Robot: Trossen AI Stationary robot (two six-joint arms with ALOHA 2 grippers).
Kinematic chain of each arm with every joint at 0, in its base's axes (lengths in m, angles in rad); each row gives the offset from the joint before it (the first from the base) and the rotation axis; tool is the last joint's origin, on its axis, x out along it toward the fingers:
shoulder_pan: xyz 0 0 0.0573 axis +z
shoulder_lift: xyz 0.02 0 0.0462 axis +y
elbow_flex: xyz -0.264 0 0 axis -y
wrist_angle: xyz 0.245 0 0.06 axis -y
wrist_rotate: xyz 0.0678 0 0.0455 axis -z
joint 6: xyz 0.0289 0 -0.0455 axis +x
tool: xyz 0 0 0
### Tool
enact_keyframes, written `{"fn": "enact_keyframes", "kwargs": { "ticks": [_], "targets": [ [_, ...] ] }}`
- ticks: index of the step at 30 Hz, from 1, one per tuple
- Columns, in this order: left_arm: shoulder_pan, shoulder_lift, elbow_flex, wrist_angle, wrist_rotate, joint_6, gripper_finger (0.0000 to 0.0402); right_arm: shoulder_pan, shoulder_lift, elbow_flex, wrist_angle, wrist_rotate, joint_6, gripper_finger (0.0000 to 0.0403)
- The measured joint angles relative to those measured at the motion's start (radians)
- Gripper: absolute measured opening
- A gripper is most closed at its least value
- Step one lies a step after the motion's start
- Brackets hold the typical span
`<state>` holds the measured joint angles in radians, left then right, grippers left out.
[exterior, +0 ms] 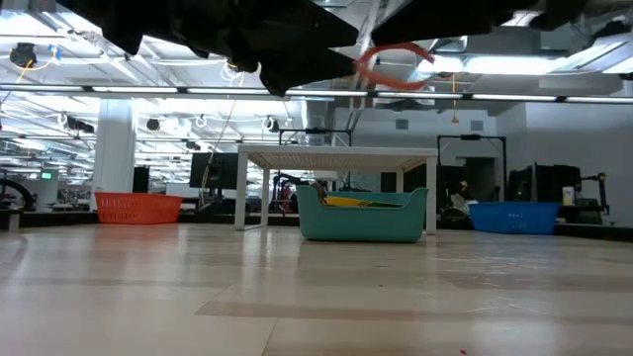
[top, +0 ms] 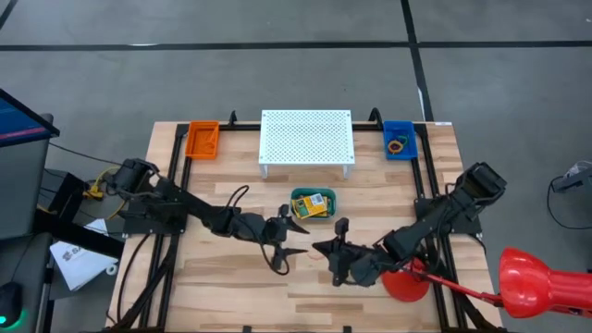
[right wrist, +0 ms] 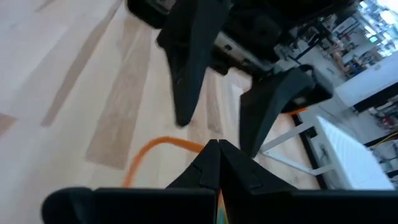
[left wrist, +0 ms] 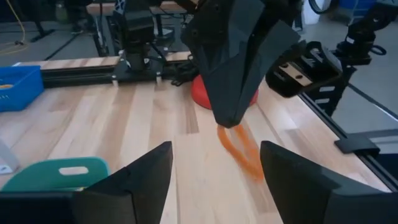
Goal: Pick & Place Office Desk Supplies
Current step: Put the orange rubber band into the orange bin
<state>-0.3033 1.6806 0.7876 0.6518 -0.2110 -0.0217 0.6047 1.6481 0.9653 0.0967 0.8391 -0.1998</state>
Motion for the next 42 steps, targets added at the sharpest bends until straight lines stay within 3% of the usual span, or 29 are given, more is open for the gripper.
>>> {"fn": "enact_keyframes", "kwargs": {
  "ticks": [5, 12, 15, 18, 20, 29, 37, 42],
  "targets": [
    [0.018, -0.001, 0.000, 0.002, 0.055, -0.018, 0.0226, -0.020, 0.000, 0.000, 0.056, -0.002, -0.080, 0.0000],
    [0.021, -0.001, 0.000, 0.001, 0.056, -0.025, 0.0201, -0.046, -0.001, 0.000, 0.110, -0.034, -0.160, 0.0000],
    [0.023, -0.001, 0.000, -0.008, 0.042, -0.043, 0.0149, -0.045, -0.001, 0.000, 0.126, -0.034, -0.177, 0.0000],
    [0.023, -0.001, 0.000, -0.045, 0.015, -0.044, 0.0052, -0.043, -0.001, 0.000, 0.124, -0.036, -0.178, 0.0000],
    [0.023, -0.001, 0.000, -0.071, -0.005, -0.043, 0.0016, -0.040, -0.001, 0.000, 0.121, -0.033, -0.180, 0.0001],
    [0.023, -0.097, 0.000, -0.400, -0.362, -0.058, 0.0000, 0.001, -0.002, 0.000, 0.118, 0.118, -0.227, 0.0056],
    [0.039, -0.403, 0.000, -0.869, -0.671, -0.227, 0.0000, 0.028, -0.002, 0.000, 0.059, 0.273, -0.223, 0.0109],
    [0.166, -0.574, 0.001, -1.119, -0.790, -0.324, 0.0000, 0.036, -0.002, 0.001, -0.019, 0.393, -0.170, 0.0132]
  ]
}}
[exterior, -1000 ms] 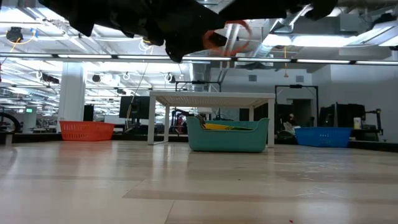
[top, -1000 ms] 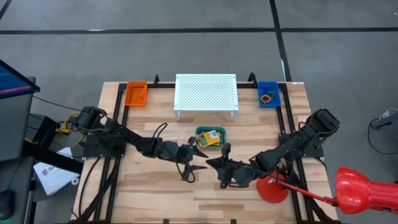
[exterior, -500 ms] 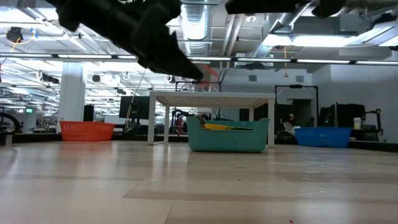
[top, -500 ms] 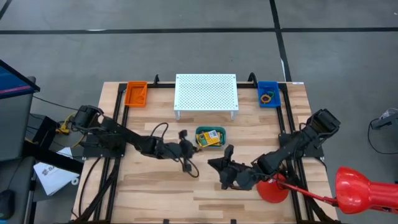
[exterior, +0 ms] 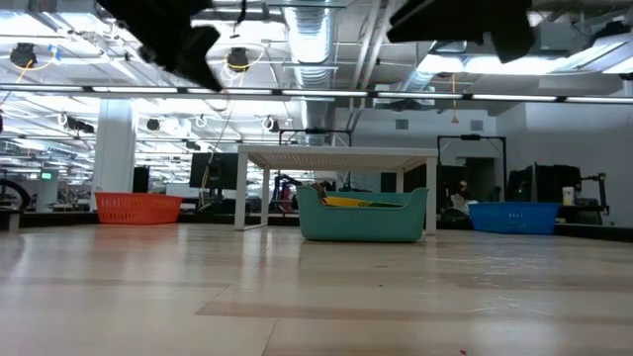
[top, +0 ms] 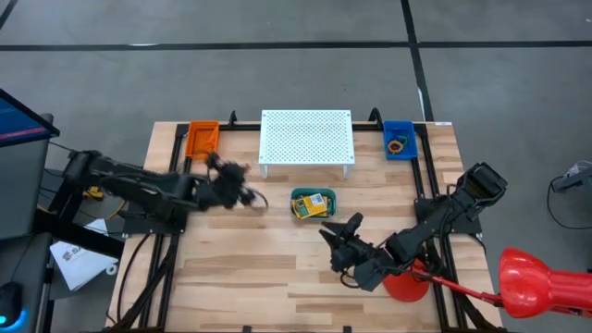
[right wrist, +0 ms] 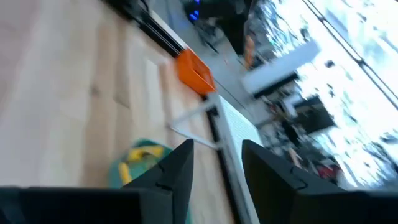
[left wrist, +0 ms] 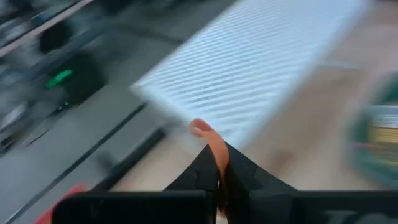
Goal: Pick & Place Office Desk Supplies
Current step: Put the orange rubber band into the orange bin
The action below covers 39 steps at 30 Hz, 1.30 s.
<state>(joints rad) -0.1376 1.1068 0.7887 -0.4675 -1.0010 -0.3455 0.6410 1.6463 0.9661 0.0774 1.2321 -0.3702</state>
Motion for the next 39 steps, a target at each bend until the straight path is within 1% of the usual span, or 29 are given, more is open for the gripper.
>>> {"fn": "enact_keyframes", "kwargs": {
  "ticks": [2, 3, 5, 8, 9, 12, 15, 17, 19, 23, 30, 32, 35, 39],
  "targets": [
    [0.105, -0.036, 0.000, -0.057, -0.001, -0.021, 0.0000, 0.002, 0.000, 0.000, -0.039, 0.036, 0.038, 0.0139],
    [0.168, -0.044, 0.000, -0.079, 0.019, -0.023, 0.0000, 0.003, -0.004, 0.000, -0.058, 0.044, 0.061, 0.0142],
    [0.314, -0.046, -0.001, -0.105, 0.115, 0.000, 0.0000, 0.007, -0.014, 0.000, -0.104, 0.049, 0.131, 0.0147],
    [0.549, -0.014, -0.001, -0.110, 0.309, 0.078, 0.0000, 0.016, -0.041, 0.000, -0.208, 0.049, 0.254, 0.0152],
    [0.621, 0.001, -0.001, -0.108, 0.355, 0.113, 0.0000, 0.020, -0.054, 0.000, -0.236, 0.049, 0.292, 0.0153],
    [0.820, 0.040, -0.001, -0.092, 0.447, 0.185, 0.0000, 0.036, -0.089, 0.000, -0.306, 0.049, 0.395, 0.0154],
    [0.969, 0.079, -0.001, -0.089, 0.531, 0.231, 0.0000, 0.059, -0.118, 0.000, -0.342, 0.049, 0.462, 0.0153],
    [1.030, 0.100, -0.001, -0.094, 0.542, 0.242, 0.0000, 0.073, -0.131, 0.000, -0.352, 0.049, 0.493, 0.0153],
    [1.054, 0.118, -0.001, -0.090, 0.553, 0.262, 0.0000, 0.081, -0.136, 0.000, -0.361, 0.048, 0.511, 0.0153],
    [1.040, 0.154, 0.000, -0.092, 0.539, 0.262, 0.0000, 0.085, -0.141, 0.000, -0.362, 0.049, 0.520, 0.0152],
    [1.012, 0.273, 0.008, -0.107, 0.352, 0.250, 0.0000, 0.085, -0.141, 0.000, -0.377, 0.048, 0.521, 0.0152],
    [1.011, 0.314, 0.021, -0.119, 0.324, 0.244, 0.0000, 0.085, -0.141, 0.000, -0.381, 0.048, 0.521, 0.0152],
    [1.024, 0.371, 0.045, -0.135, 0.311, 0.243, 0.0000, 0.085, -0.141, 0.000, -0.389, 0.048, 0.521, 0.0152],
    [1.037, 0.434, 0.078, -0.160, 0.245, 0.244, 0.0000, 0.086, -0.141, 0.000, -0.391, 0.048, 0.522, 0.0152]
  ]
}}
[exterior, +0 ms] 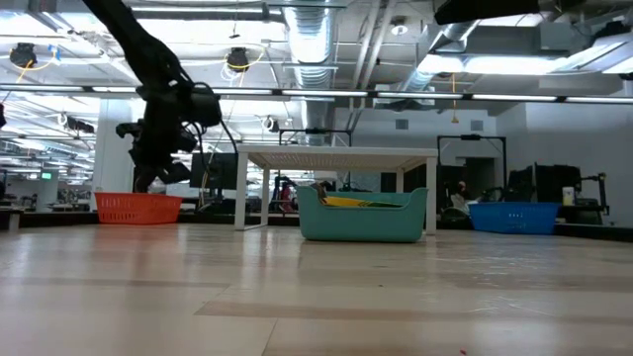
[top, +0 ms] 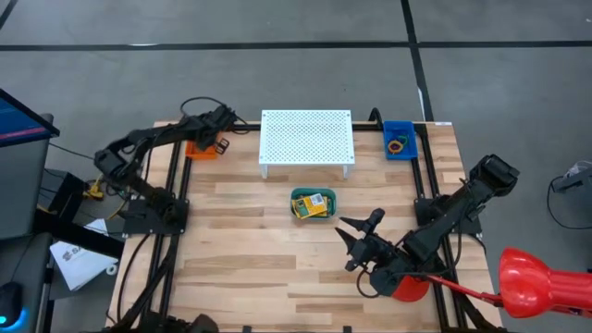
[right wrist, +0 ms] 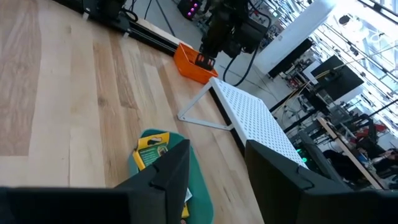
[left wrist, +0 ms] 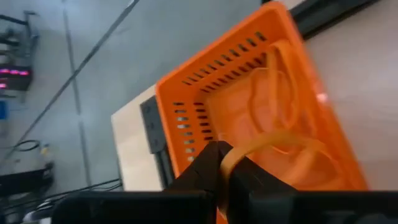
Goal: Pick & Place Office Desk Supplies
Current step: Put the orange rubber band into the orange bin
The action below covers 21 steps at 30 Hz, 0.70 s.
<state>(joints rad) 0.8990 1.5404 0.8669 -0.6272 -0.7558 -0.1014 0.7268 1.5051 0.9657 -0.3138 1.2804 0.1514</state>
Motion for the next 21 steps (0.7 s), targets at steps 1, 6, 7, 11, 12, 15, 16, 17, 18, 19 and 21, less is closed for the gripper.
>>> {"fn": "enact_keyframes", "kwargs": {
  "ticks": [1, 6, 7, 11, 12, 15, 16, 17, 18, 19, 21],
  "targets": [
    [0.000, 0.011, 0.008, -0.002, -0.015, 0.008, 0.0000, 0.000, 0.000, 0.000, -0.003, 0.000, 0.005, 0.0152],
    [-0.001, 0.022, 0.040, 0.000, -0.040, 0.042, 0.0012, 0.000, 0.001, 0.000, -0.058, -0.001, 0.060, 0.0152],
    [-0.003, 0.019, 0.045, -0.001, -0.041, 0.051, 0.0018, 0.000, 0.001, 0.000, -0.068, -0.001, 0.072, 0.0152],
    [-0.003, 0.009, 0.072, -0.037, -0.042, 0.080, 0.0057, 0.000, 0.001, 0.000, -0.097, -0.001, 0.102, 0.0152],
    [-0.003, 0.009, 0.078, -0.055, -0.044, 0.081, 0.0069, 0.001, 0.001, 0.000, -0.100, -0.001, 0.104, 0.0152],
    [-0.003, 0.009, 0.090, -0.100, -0.046, 0.080, 0.0106, 0.007, 0.001, 0.000, -0.101, 0.000, 0.104, 0.0152],
    [-0.003, 0.009, 0.092, -0.106, -0.046, 0.079, 0.0119, 0.007, 0.001, 0.000, -0.101, -0.001, 0.104, 0.0152],
    [-0.003, 0.009, 0.093, -0.114, -0.046, 0.079, 0.0131, 0.007, 0.001, 0.000, -0.101, -0.001, 0.104, 0.0152],
    [-0.003, 0.009, 0.093, -0.118, -0.044, 0.079, 0.0143, 0.007, 0.001, 0.000, -0.101, -0.001, 0.104, 0.0152],
    [-0.007, 0.009, 0.093, -0.118, -0.036, 0.079, 0.0155, 0.007, 0.001, 0.000, -0.101, -0.001, 0.104, 0.0152],
    [-0.010, 0.009, 0.094, -0.127, -0.021, 0.073, 0.0175, 0.007, 0.001, 0.000, -0.101, -0.001, 0.104, 0.0152]
  ]
}}
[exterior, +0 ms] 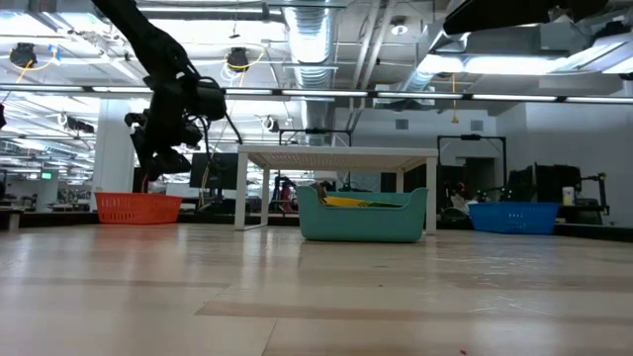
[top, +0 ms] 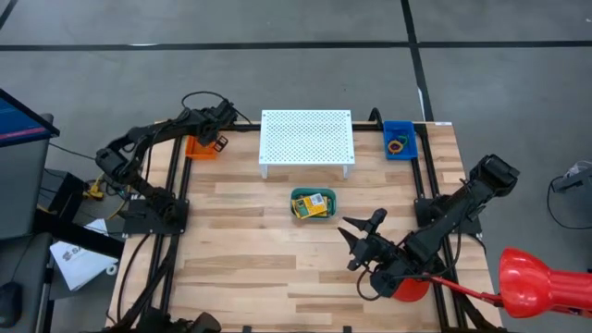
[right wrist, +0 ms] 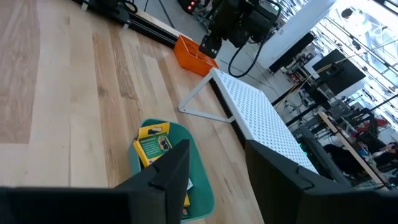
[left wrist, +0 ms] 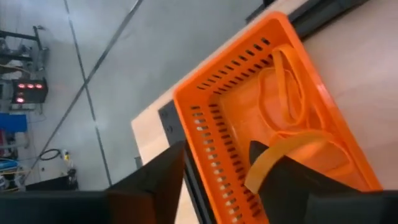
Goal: Pick & Place Office Desk Supplies
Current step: Put the orange rubber band into the orange bin, then put the orange bin on the shelf
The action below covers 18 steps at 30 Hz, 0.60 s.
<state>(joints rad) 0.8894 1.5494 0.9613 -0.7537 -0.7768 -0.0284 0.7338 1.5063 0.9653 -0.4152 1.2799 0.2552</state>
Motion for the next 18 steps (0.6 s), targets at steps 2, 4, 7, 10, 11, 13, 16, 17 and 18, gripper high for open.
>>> {"fn": "enact_keyframes", "kwargs": {
  "ticks": [2, 4, 7, 10, 11, 13, 16, 17, 18],
  "targets": [
    [0.000, 0.000, 0.011, -0.036, 0.045, -0.041, 0.0191, 0.000, 0.000, 0.000, 0.000, 0.000, 0.000, 0.0152],
    [0.001, -0.008, 0.024, -0.053, 0.101, -0.085, 0.0204, 0.000, 0.000, 0.000, 0.000, 0.000, 0.000, 0.0152],
    [-0.001, -0.026, 0.040, -0.066, 0.036, -0.113, 0.0214, 0.000, 0.000, 0.000, 0.000, 0.000, 0.000, 0.0152],
    [-0.020, -0.025, 0.055, -0.119, -0.028, -0.137, 0.0211, 0.000, 0.000, 0.000, 0.000, 0.000, 0.000, 0.0152],
    [-0.025, -0.025, 0.061, -0.128, -0.015, -0.144, 0.0209, 0.000, 0.000, 0.000, 0.000, 0.000, 0.000, 0.0152],
    [-0.035, -0.025, 0.071, -0.139, 0.023, -0.162, 0.0205, -0.001, 0.000, 0.000, 0.000, 0.000, 0.000, 0.0152],
    [-0.049, -0.025, 0.077, -0.160, -0.012, -0.167, 0.0199, 0.000, 0.000, 0.000, 0.000, 0.000, 0.000, 0.0152],
    [-0.056, -0.025, 0.078, -0.160, -0.028, -0.167, 0.0197, 0.000, 0.000, 0.000, 0.000, 0.000, 0.000, 0.0152],
    [-0.060, -0.025, 0.078, -0.157, -0.029, -0.169, 0.0196, 0.002, 0.000, 0.000, 0.000, -0.002, 0.000, 0.0152]
  ]
}}
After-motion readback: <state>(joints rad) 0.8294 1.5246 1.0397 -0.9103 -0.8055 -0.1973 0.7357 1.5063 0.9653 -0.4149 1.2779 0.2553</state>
